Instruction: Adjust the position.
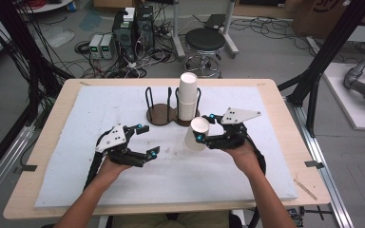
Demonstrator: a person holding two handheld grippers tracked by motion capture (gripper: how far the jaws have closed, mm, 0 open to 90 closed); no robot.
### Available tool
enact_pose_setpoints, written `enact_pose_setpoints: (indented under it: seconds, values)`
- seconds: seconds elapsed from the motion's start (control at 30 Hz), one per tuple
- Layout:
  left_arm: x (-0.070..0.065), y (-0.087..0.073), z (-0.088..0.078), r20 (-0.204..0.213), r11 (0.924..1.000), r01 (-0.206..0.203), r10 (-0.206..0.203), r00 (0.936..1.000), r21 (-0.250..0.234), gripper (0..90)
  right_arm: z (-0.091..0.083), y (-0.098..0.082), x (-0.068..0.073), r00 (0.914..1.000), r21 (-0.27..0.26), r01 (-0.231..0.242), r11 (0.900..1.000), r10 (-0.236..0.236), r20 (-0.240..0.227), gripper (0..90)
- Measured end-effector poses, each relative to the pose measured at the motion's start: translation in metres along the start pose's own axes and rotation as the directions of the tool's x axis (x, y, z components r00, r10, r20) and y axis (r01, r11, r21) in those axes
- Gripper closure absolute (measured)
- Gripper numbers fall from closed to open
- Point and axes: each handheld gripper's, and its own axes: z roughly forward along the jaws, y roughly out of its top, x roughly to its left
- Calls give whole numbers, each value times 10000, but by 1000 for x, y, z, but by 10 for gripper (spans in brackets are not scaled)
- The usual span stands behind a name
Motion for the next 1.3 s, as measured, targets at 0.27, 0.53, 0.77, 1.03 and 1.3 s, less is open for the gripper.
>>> enact_pose_setpoints:
  seconds: [0.27,0.53,0.77,1.03,1.3]
  values:
    - [-9,-3,33,686,9991,-54,26,9976,414,146,8,9,9,9992,-27,74,10000,-75,-405,352]
    - [-14,-5,56,827,9997,67,-87,9965,243,145,11,11,14,9983,33,79,10000,-77,-580,352]
    - [-18,-8,64,1028,9996,-12,-18,9947,293,144,13,12,16,9975,-11,33,10000,-34,-712,352]
    - [-20,-10,72,1278,9999,52,-70,9918,150,140,14,14,16,9957,-96,-135,9999,125,-917,352]
    - [-21,-14,78,1328,9989,242,-294,9907,411,139,13,15,17,9935,-268,-214,9994,183,-1127,352]
